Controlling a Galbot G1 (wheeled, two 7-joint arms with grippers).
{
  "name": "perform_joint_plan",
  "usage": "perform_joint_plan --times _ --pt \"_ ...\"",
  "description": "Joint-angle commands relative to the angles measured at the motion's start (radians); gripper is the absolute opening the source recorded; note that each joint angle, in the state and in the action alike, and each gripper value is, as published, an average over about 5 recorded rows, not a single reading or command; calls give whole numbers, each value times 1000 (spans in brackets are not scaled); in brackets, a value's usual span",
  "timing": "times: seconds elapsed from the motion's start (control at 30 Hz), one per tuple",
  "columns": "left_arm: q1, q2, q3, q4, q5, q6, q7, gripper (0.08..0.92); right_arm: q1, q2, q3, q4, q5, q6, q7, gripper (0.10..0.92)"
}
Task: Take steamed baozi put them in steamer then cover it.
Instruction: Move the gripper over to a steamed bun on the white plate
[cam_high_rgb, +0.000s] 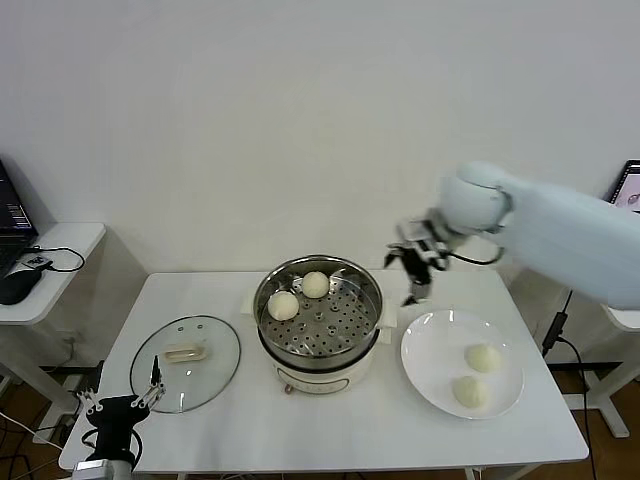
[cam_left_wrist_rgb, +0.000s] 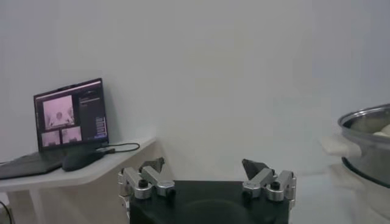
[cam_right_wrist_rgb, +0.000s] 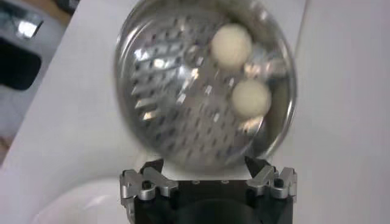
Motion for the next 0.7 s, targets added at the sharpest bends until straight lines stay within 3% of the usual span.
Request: perform_joint_plan --times 0.03,0.37,0.7 --pt "3 -6 8 2 9 0 0 823 -259 -280 171 85 -180 107 -39 823" --pt "13 -17 10 1 24 0 0 823 -620 -276 372 78 -287 92 7 822" --pt "16 -21 8 9 28 0 -1 823 -753 -216 441 31 -345 85 27 823"
